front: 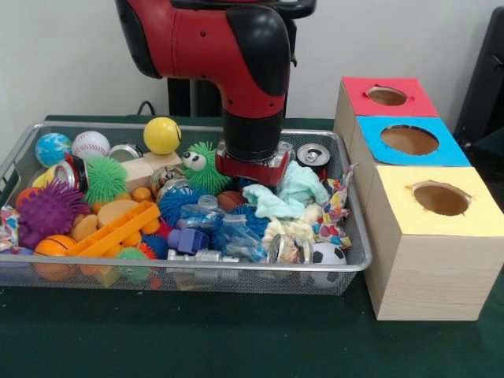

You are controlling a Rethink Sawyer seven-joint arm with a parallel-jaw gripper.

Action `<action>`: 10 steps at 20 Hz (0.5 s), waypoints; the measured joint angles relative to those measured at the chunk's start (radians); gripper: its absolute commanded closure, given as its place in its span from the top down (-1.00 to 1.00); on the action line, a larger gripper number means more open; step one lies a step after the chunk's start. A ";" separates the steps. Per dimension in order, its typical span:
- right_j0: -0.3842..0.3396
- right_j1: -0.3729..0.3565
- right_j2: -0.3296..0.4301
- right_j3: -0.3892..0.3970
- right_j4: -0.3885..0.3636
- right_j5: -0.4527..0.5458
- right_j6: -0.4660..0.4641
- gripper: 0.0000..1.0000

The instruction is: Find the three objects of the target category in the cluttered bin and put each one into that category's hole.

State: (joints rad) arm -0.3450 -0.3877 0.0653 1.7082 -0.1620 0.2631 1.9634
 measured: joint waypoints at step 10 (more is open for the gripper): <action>-0.016 0.007 0.031 0.000 0.054 -0.007 0.000 1.00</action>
State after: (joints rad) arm -0.3611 -0.3807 0.0959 1.7082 -0.1078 0.2559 1.9636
